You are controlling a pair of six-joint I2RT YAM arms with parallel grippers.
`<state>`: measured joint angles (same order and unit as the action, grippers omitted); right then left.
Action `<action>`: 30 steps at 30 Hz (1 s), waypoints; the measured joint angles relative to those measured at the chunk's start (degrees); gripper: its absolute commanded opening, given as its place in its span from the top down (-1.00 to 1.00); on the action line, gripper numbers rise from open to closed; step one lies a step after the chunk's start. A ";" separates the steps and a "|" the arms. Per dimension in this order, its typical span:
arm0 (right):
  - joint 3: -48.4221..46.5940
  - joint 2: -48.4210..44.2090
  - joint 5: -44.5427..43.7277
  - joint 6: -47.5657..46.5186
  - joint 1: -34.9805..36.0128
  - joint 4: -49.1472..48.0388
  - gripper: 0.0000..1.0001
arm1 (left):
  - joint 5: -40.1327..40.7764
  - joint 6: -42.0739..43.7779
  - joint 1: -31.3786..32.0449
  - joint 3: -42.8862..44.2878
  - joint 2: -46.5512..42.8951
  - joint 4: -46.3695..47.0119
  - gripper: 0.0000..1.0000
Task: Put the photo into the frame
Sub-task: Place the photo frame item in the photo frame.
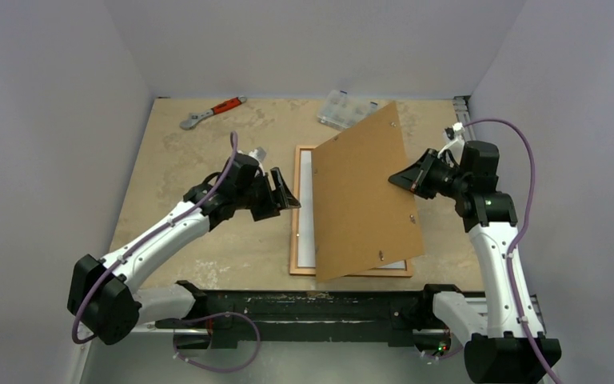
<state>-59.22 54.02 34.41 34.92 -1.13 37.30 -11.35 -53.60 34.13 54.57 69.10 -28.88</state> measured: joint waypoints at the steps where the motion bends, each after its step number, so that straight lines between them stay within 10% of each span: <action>1: 0.00 0.20 0.22 -0.02 0.00 -0.50 1.00 | -0.50 -0.33 -0.20 -1.20 0.02 1.29 -0.32; 30: 12.79 0.37 -1.86 11.39 0.00 -17.40 1.00 | -2.03 -2.80 -0.61 -14.38 16.20 15.76 0.53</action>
<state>-46.44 54.39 32.56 46.30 -1.13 19.90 -13.39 -56.40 33.52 40.18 85.30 -13.13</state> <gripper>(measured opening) 0.008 0.260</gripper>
